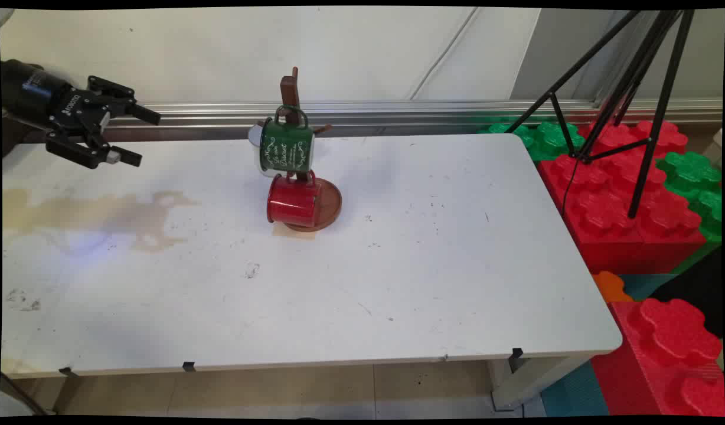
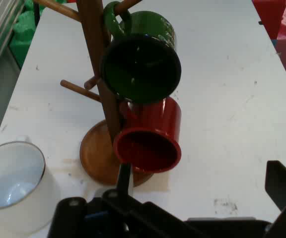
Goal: Pick up the red mug from the rack
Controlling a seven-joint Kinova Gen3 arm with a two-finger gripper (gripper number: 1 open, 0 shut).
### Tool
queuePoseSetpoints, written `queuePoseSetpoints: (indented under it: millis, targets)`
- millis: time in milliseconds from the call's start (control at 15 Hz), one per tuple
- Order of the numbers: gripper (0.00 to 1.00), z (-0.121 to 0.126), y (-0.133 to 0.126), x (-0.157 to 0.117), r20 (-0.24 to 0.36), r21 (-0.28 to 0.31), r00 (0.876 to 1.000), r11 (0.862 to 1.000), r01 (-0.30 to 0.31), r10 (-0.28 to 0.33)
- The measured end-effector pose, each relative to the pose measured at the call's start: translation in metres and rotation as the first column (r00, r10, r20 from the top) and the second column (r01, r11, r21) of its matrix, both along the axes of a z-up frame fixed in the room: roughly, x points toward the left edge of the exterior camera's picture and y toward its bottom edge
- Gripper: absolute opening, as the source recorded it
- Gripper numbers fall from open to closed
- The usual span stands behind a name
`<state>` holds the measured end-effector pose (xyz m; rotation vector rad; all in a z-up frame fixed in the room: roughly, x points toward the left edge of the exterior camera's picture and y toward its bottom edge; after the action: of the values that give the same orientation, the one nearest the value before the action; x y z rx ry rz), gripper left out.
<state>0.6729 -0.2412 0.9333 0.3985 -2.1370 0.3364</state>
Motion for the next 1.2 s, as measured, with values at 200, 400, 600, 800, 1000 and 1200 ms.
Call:
queuePoseSetpoints:
  millis: [200, 400, 600, 800, 1000, 1200]
  targets:
    - [1.00, -0.005, -0.005, -0.009, -0.017, 0.003, 1.000, 1.000, -0.006, 0.006]
    - [1.00, -0.017, -0.011, -0.020, -0.027, 0.017, 1.000, 1.000, -0.013, 0.014]
    - [1.00, -0.028, -0.017, -0.027, -0.035, 0.028, 0.999, 0.999, -0.017, 0.018]
    - [1.00, -0.039, -0.024, -0.033, -0.043, 0.036, 0.999, 0.999, -0.023, 0.024]
    - [1.00, -0.052, -0.030, -0.040, -0.049, 0.046, 0.998, 0.999, -0.025, 0.027]
    - [1.00, -0.064, -0.035, -0.045, -0.053, 0.053, 0.998, 0.998, -0.023, 0.026]
